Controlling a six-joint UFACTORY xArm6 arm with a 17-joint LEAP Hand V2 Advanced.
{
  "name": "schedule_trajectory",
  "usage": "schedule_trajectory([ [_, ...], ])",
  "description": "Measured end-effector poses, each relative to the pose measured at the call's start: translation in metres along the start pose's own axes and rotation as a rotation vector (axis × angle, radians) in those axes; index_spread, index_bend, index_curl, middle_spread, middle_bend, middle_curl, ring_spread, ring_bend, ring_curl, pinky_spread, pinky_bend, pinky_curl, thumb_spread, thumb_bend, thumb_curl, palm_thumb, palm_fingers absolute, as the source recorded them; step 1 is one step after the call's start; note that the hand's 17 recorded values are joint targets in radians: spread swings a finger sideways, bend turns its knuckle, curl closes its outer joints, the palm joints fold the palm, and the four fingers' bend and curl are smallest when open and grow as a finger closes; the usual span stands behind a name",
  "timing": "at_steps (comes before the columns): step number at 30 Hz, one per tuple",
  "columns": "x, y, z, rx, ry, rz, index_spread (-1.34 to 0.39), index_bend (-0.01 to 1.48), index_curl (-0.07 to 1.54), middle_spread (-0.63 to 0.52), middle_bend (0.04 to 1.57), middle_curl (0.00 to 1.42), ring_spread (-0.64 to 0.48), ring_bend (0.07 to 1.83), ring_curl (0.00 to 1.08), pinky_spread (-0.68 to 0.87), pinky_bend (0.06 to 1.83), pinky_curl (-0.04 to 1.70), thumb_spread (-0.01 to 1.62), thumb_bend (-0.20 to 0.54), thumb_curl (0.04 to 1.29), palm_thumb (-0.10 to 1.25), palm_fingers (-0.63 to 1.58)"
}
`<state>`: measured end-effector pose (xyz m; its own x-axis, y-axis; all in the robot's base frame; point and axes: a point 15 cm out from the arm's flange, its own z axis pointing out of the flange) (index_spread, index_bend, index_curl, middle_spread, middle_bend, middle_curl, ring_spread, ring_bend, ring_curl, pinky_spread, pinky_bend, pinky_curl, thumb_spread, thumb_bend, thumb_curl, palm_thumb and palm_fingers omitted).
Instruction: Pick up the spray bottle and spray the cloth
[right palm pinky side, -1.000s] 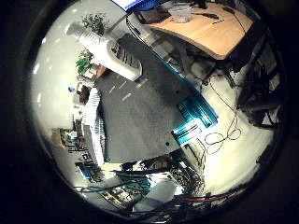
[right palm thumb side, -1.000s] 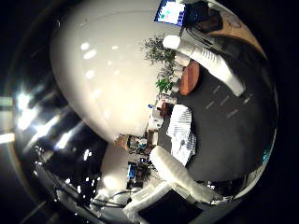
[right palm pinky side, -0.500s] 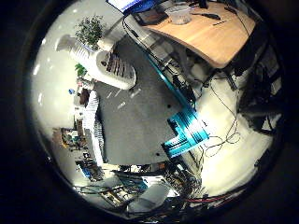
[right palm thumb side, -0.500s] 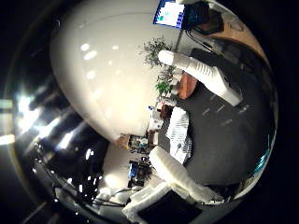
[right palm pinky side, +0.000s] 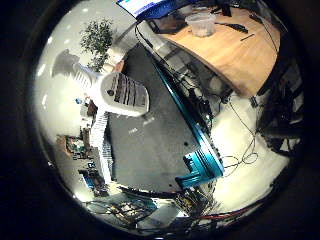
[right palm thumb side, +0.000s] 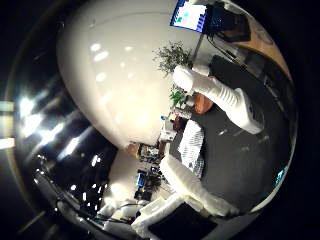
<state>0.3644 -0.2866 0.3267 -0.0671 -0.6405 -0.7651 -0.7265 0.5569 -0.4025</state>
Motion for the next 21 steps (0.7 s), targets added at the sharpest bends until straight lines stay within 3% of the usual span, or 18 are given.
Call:
schedule_trajectory([
  [21,0.006,-0.015,0.047,0.015,-0.048,0.024,-0.18,0.15,0.25,0.19,0.24,0.34,0.17,0.36,0.27,0.31,0.38,0.32,1.16,-0.019,0.30,0.59,0.06],
])
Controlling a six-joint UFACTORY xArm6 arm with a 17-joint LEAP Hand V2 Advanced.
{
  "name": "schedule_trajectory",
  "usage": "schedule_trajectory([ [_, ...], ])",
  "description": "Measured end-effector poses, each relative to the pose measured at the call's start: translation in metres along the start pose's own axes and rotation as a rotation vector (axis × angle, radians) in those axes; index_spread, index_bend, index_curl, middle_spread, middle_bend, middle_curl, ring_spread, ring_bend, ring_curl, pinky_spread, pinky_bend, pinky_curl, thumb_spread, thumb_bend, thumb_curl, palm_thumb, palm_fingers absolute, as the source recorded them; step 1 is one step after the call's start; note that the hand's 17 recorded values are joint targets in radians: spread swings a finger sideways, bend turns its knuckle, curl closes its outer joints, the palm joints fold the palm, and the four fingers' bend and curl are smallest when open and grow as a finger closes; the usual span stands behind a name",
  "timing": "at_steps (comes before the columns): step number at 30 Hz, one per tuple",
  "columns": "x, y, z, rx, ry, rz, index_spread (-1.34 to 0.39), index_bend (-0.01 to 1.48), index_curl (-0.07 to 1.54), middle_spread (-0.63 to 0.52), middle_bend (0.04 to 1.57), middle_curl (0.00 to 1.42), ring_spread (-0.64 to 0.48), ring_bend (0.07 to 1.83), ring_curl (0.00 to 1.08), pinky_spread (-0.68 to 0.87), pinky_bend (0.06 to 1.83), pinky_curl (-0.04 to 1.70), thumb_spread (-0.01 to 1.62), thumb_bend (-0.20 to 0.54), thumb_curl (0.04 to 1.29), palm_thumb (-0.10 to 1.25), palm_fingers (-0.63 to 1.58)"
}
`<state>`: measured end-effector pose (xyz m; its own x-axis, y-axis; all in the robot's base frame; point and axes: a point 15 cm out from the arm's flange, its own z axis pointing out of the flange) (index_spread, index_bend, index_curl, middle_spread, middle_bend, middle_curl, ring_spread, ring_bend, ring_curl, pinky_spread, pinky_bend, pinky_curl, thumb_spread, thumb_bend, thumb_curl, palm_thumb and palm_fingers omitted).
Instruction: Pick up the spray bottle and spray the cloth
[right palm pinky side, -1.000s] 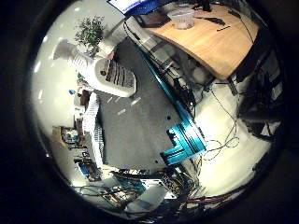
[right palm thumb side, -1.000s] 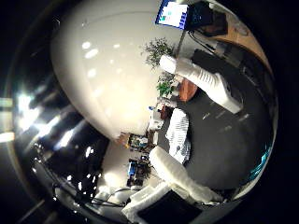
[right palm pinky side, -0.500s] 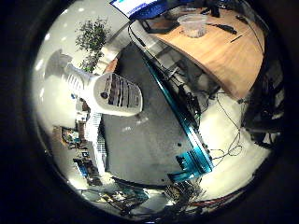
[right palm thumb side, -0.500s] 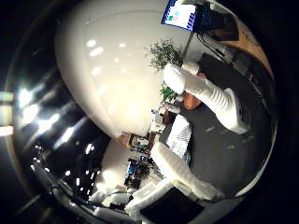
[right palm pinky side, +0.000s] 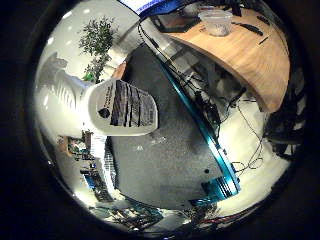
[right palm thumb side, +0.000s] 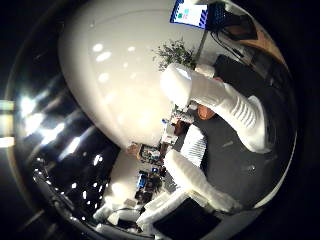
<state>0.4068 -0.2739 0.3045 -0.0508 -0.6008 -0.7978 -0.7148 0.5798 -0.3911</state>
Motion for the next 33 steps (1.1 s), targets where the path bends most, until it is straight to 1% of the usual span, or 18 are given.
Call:
schedule_trajectory([
  [14,-0.006,0.003,0.021,-0.038,-0.021,-0.002,-0.18,0.14,0.25,0.19,0.24,0.34,0.17,0.37,0.26,0.32,0.38,0.32,1.14,-0.019,0.30,0.60,0.06],
  [30,-0.017,-0.002,0.051,-0.068,0.007,-0.044,-0.18,0.15,0.24,0.19,0.24,0.34,0.17,0.37,0.26,0.32,0.39,0.32,1.07,-0.023,0.31,0.62,0.05],
  [33,-0.020,0.000,0.058,-0.084,0.006,-0.046,-0.18,0.14,0.24,0.19,0.24,0.34,0.17,0.37,0.26,0.34,0.41,0.33,1.05,-0.020,0.31,0.63,0.06],
])
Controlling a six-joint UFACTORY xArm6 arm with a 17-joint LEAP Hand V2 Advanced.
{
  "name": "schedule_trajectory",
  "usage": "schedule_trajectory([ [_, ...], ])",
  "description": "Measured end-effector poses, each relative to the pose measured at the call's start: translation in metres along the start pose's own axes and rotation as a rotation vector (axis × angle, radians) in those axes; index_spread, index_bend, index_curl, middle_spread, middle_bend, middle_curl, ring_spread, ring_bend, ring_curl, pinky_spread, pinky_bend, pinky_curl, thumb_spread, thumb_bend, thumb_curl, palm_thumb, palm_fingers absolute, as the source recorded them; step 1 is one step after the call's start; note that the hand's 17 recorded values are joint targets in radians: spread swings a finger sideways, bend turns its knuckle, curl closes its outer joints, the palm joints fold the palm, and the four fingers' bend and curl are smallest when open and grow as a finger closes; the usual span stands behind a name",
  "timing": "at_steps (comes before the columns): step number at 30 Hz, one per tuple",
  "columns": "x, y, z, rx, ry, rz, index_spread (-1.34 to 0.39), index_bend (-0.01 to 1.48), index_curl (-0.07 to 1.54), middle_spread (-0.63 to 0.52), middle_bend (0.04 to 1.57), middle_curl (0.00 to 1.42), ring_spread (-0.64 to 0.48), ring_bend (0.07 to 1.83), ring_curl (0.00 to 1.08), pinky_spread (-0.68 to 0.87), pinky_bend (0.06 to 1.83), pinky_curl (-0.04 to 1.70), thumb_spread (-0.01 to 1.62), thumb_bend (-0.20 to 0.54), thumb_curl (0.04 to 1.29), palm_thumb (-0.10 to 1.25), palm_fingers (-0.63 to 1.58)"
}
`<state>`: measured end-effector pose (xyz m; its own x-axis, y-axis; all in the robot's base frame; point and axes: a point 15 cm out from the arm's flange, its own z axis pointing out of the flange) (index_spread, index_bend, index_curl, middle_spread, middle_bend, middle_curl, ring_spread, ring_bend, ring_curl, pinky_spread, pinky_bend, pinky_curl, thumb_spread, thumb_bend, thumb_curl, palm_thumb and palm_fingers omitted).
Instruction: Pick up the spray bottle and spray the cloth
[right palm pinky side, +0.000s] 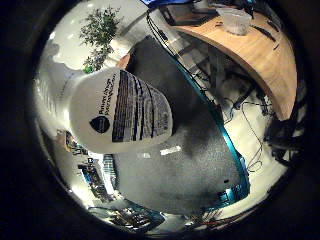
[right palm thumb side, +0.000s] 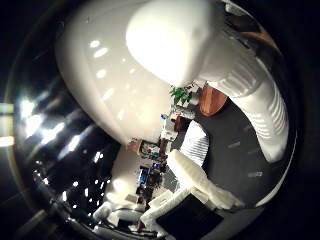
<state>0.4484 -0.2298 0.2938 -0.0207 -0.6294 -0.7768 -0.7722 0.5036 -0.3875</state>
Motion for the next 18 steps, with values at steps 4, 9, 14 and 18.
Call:
schedule_trajectory([
  [4,-0.005,0.000,0.013,-0.018,0.002,-0.012,-0.19,0.14,0.24,0.19,0.24,0.34,0.17,0.37,0.26,0.37,0.45,0.33,1.04,-0.023,0.31,0.65,0.07],
  [9,-0.013,0.003,0.025,-0.039,-0.008,-0.025,-0.18,0.15,0.24,0.18,0.25,0.34,0.17,0.38,0.26,0.39,0.49,0.33,1.03,-0.021,0.31,0.66,0.13],
  [14,-0.013,0.006,0.029,-0.045,-0.014,-0.023,-0.19,0.16,0.25,0.10,0.33,0.36,0.09,0.52,0.28,0.31,0.51,0.32,1.03,-0.016,0.32,0.70,0.35],
  [18,-0.014,0.007,0.031,-0.048,-0.019,-0.030,-0.25,0.22,0.29,-0.07,0.50,0.43,-0.07,0.62,0.30,0.12,0.46,0.27,1.03,-0.012,0.34,0.76,0.62],
])
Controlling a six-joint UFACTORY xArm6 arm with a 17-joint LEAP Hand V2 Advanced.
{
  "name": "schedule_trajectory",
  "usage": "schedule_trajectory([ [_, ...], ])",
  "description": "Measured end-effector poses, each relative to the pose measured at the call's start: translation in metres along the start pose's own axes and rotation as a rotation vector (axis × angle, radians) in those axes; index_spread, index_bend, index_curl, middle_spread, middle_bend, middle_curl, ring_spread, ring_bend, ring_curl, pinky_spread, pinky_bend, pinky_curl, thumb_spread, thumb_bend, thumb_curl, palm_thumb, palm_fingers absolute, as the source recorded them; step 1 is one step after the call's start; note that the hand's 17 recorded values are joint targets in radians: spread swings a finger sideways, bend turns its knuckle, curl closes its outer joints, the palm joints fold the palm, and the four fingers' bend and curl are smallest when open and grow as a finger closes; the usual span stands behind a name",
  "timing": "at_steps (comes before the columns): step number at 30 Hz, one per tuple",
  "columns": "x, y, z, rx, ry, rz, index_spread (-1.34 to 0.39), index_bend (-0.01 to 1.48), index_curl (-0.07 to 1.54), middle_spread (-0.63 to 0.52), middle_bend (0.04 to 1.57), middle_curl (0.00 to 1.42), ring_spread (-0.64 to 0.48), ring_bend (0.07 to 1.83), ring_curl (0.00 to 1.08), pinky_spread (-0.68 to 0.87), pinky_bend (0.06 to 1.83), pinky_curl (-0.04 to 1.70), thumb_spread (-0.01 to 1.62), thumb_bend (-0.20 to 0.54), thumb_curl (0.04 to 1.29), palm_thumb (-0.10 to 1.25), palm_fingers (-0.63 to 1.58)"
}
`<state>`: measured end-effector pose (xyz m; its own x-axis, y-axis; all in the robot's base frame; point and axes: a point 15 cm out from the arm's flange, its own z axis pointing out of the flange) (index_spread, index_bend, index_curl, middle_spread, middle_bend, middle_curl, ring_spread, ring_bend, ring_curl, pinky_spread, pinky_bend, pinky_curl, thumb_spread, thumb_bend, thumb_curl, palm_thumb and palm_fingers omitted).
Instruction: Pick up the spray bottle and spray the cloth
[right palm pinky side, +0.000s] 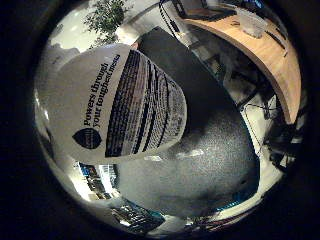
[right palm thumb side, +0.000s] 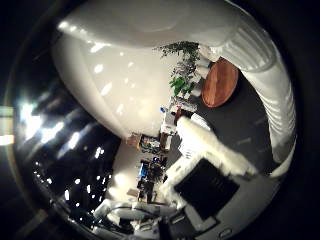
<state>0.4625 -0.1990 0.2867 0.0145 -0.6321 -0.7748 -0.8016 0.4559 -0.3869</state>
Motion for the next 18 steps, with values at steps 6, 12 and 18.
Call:
schedule_trajectory([
  [6,-0.0001,0.0002,0.0004,0.001,-0.002,-0.012,-0.38,0.21,0.37,-0.27,0.61,0.52,-0.26,0.84,0.39,-0.38,0.76,0.32,1.02,-0.012,0.37,0.85,1.02],
  [12,-0.0011,0.0017,0.0015,-0.001,-0.010,-0.028,-0.47,0.32,0.53,-0.33,0.73,0.65,-0.30,0.96,0.47,-0.54,0.91,0.40,1.01,-0.015,0.40,0.93,1.13],
  [18,0.0007,0.0016,0.0007,0.003,-0.008,-0.029,-0.50,0.50,0.73,-0.33,0.87,0.76,-0.30,1.09,0.55,-0.45,1.11,0.53,1.00,-0.020,0.41,0.94,1.16],
])
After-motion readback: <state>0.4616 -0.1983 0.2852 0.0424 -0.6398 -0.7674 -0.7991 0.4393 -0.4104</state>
